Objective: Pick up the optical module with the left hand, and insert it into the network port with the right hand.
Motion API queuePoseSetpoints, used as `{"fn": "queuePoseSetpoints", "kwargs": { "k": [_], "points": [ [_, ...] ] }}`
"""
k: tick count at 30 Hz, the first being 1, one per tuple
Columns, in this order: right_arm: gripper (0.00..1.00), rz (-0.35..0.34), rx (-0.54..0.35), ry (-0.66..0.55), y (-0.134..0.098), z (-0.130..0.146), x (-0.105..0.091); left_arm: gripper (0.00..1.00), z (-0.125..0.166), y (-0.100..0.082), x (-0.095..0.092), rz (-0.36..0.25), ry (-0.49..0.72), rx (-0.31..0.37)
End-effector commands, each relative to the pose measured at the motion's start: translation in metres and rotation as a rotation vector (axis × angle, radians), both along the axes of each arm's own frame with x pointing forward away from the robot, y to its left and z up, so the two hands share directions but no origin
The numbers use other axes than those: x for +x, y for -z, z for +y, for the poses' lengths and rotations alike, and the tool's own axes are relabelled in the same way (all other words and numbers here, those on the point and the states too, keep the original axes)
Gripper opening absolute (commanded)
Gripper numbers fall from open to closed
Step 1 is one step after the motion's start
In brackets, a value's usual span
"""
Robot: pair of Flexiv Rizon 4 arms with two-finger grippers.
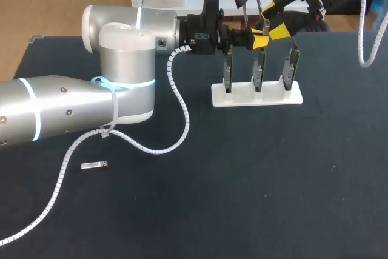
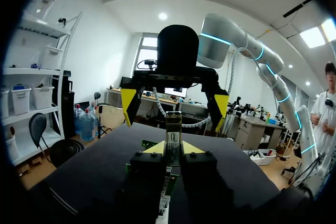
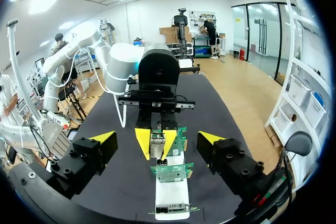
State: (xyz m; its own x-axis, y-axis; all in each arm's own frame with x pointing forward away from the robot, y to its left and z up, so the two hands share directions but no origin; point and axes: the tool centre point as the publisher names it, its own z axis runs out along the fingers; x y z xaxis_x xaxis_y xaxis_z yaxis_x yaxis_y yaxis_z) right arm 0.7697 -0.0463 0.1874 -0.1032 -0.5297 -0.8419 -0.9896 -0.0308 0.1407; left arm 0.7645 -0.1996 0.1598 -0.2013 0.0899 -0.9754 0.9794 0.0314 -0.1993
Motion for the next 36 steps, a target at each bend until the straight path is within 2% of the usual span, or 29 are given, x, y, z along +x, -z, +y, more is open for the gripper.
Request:
{"fn": "queuePoseSetpoints", "kwargs": {
  "k": [1, 15, 16, 17, 19, 36],
  "points": [
    [1.00, 0.003, 0.001, -0.012, -0.0002, 0.0020, 0.0039, 0.00, -0.0002, 0.0003, 0.0018, 0.000, 0.004, 0.000],
    [1.00, -0.005, 0.007, -0.015, -0.0022, 0.0058, 0.0064, 0.00, -0.0002, 0.0003, 0.0018, 0.000, 0.004, 0.000],
    [0.76, -0.006, 0.008, -0.016, -0.0022, 0.0058, 0.0064, 0.00, -0.0002, 0.0003, 0.0018, 0.000, 0.004, 0.000],
    [0.40, -0.006, 0.008, -0.017, -0.0021, 0.0058, 0.0065, 0.00, -0.0002, 0.0003, 0.0018, 0.000, 0.004, 0.000],
    [0.00, -0.007, 0.010, -0.022, -0.0017, 0.0057, 0.0060, 0.00, -0.0002, 0.0003, 0.0018, 0.000, 0.004, 0.000],
    [0.00, -0.005, 0.006, -0.032, 0.0005, 0.0066, 0.0059, 0.00, -0.0002, 0.0003, 0.0018, 0.000, 0.004, 0.000]
  ]
}}
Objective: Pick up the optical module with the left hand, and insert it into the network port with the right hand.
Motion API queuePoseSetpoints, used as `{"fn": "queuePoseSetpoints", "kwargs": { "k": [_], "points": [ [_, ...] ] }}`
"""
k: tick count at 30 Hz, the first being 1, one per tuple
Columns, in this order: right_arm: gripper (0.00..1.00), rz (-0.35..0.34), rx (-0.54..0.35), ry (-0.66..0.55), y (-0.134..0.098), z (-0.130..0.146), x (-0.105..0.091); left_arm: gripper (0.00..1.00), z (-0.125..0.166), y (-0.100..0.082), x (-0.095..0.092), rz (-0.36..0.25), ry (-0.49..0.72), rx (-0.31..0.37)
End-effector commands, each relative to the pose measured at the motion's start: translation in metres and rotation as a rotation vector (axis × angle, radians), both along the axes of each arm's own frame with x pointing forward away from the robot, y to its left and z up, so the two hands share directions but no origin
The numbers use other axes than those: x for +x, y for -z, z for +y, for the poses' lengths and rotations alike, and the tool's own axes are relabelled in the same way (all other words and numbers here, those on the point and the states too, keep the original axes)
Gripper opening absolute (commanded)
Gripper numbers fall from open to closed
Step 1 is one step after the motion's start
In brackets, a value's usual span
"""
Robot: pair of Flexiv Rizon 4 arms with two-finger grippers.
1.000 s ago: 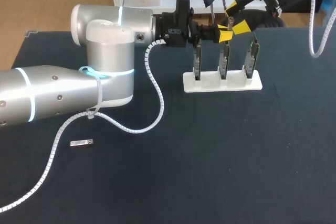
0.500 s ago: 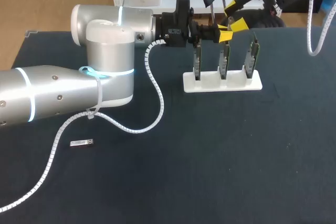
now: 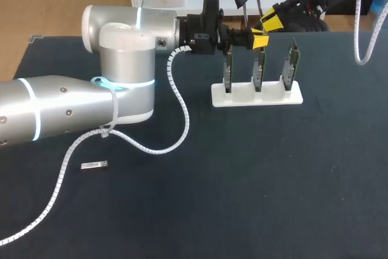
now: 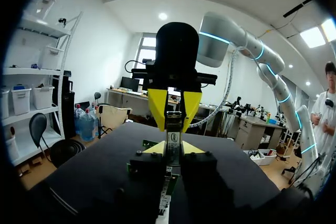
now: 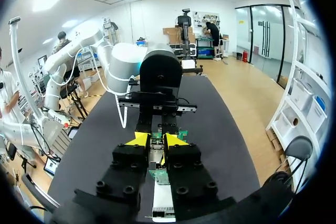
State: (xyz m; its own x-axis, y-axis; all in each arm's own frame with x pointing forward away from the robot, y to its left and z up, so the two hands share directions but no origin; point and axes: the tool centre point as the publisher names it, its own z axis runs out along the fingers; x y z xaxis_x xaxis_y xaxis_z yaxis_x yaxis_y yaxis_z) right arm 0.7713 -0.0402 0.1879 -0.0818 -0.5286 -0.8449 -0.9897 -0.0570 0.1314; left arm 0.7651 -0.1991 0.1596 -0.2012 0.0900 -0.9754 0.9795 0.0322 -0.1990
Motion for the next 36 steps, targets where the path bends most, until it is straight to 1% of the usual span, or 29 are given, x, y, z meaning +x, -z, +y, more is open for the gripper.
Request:
{"fn": "queuePoseSetpoints", "kwargs": {
  "k": [1, 2, 3, 4, 5, 13, 15, 20, 24, 27, 29, 33, 36],
  "points": [
    [0.00, 0.005, 0.002, -0.006, 0.001, 0.001, 0.004, 0.00, -0.001, 0.000, 0.001, 0.001, 0.005, 0.000],
    [0.00, 0.006, 0.002, -0.006, 0.001, 0.001, 0.004, 0.00, -0.001, 0.000, 0.001, 0.001, 0.005, 0.000],
    [0.00, 0.006, 0.002, -0.006, 0.001, 0.001, 0.004, 0.22, -0.001, 0.000, 0.001, 0.001, 0.005, 0.000],
    [0.00, 0.007, 0.003, -0.005, 0.001, 0.001, 0.004, 0.71, -0.001, 0.000, 0.001, 0.001, 0.005, 0.000],
    [0.00, 0.006, 0.003, -0.005, 0.002, 0.001, 0.004, 1.00, -0.001, 0.000, 0.001, 0.001, 0.005, 0.000],
    [0.00, 0.006, 0.003, 0.002, 0.001, -0.001, 0.005, 1.00, 0.001, -0.001, 0.001, 0.000, 0.007, -0.004],
    [0.00, 0.006, 0.002, 0.004, 0.001, -0.001, 0.005, 1.00, 0.002, -0.002, 0.002, -0.011, 0.003, 0.013],
    [0.00, 0.005, 0.001, 0.010, 0.001, -0.002, 0.005, 1.00, 0.004, -0.004, 0.000, -0.010, 0.006, 0.028],
    [0.00, 0.002, 0.002, 0.011, 0.001, -0.003, 0.006, 1.00, 0.008, -0.002, 0.000, -0.002, -0.002, 0.066],
    [0.00, 0.000, 0.001, 0.011, 0.001, -0.003, 0.006, 1.00, 0.011, 0.001, 0.000, 0.002, -0.008, 0.114],
    [0.00, 0.000, 0.003, 0.011, 0.001, -0.003, 0.006, 1.00, 0.014, 0.002, 0.000, -0.007, -0.006, 0.128],
    [0.00, 0.000, 0.004, 0.012, 0.001, -0.003, 0.006, 1.00, 0.019, 0.001, 0.000, -0.040, -0.009, 0.177],
    [0.00, 0.000, 0.005, 0.012, 0.001, -0.004, 0.005, 1.00, 0.023, 0.004, 0.000, -0.055, -0.001, 0.220]
  ]
}}
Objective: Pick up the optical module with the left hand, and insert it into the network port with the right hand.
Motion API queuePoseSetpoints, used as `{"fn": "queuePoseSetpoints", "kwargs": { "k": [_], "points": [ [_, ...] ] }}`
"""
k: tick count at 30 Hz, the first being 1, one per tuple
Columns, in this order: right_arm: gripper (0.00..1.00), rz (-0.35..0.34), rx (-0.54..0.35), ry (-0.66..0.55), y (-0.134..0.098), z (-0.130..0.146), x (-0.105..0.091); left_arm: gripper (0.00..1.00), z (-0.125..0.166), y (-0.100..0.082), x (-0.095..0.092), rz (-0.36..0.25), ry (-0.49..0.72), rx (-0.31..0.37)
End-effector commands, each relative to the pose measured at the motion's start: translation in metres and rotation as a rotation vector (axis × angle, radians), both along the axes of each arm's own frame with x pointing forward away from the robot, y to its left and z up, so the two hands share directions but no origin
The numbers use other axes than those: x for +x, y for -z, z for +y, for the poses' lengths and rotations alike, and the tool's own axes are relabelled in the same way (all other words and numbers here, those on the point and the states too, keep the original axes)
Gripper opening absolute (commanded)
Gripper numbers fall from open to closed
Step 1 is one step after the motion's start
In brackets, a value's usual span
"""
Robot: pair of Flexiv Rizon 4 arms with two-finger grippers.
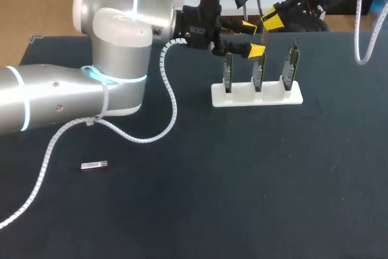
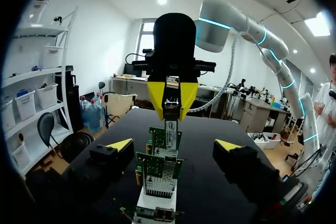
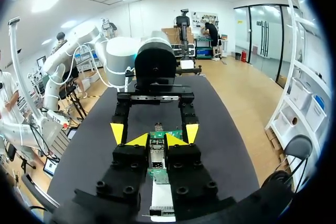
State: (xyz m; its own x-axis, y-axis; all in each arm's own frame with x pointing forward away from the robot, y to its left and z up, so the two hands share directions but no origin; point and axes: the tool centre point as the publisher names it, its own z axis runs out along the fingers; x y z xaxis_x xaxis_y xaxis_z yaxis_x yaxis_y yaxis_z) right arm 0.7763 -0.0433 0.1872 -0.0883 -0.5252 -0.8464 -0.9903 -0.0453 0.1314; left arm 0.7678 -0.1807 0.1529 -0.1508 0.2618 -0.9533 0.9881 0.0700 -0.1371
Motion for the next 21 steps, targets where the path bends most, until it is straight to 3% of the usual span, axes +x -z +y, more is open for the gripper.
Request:
{"fn": "queuePoseSetpoints", "kwargs": {
  "k": [1, 10, 21],
  "points": [
    [0.00, 0.001, 0.001, 0.000, 0.000, -0.001, 0.000, 1.00, 0.005, -0.001, -0.002, -0.003, 0.013, 0.056],
    [0.00, 0.002, 0.005, 0.002, 0.002, -0.001, 0.000, 1.00, 0.010, 0.008, 0.007, 0.021, 0.034, 0.144],
    [0.00, 0.002, 0.009, 0.007, 0.002, -0.002, 0.001, 1.00, 0.011, 0.010, 0.009, 0.025, 0.056, 0.176]
  ]
}}
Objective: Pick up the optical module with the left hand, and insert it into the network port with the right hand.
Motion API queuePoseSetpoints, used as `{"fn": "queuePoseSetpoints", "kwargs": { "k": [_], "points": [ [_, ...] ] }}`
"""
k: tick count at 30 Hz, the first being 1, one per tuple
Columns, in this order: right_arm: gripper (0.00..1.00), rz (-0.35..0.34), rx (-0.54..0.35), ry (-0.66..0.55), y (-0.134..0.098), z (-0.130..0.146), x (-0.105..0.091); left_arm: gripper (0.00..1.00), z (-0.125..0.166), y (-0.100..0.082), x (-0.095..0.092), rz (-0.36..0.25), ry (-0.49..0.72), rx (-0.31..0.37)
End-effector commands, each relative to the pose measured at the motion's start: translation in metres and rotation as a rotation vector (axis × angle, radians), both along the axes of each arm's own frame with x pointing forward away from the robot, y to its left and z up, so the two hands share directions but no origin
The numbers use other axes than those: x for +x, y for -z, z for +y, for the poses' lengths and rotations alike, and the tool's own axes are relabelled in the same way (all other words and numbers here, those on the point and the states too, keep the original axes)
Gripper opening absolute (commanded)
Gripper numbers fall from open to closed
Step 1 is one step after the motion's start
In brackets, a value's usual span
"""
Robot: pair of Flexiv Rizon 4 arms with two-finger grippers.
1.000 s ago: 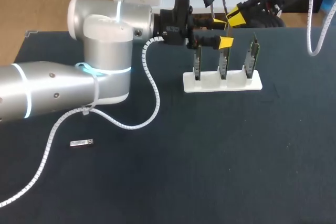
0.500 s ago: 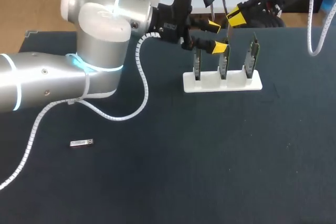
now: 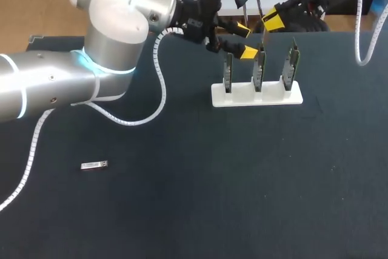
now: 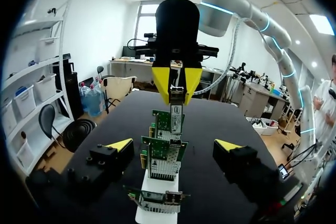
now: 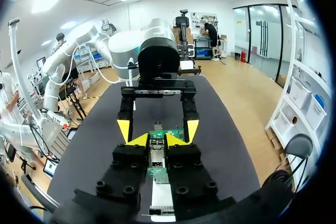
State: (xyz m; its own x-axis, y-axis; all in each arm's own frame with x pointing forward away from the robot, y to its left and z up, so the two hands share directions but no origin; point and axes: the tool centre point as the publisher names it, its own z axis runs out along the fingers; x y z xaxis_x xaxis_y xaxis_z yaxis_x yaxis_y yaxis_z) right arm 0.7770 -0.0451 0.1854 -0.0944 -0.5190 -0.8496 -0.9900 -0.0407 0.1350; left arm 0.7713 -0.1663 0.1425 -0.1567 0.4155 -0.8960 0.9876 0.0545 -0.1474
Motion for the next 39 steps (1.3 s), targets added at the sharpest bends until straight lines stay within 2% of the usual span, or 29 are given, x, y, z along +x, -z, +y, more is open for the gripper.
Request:
{"fn": "queuePoseSetpoints", "kwargs": {
  "k": [1, 14, 39],
  "points": [
    [0.00, -0.002, 0.003, 0.001, 0.0007, 0.0000, -0.0001, 1.00, -0.0042, -0.0005, 0.0047, 0.008, 0.020, 0.016],
    [0.00, -0.002, 0.007, 0.004, 0.0014, 0.0006, 0.0005, 1.00, -0.0075, 0.0049, -0.0040, 0.031, 0.039, 0.022],
    [0.00, 0.001, -0.003, -0.004, 0.0039, 0.0010, 0.0001, 1.00, -0.0060, 0.0042, -0.0038, 0.024, 0.045, 0.015]
  ]
}}
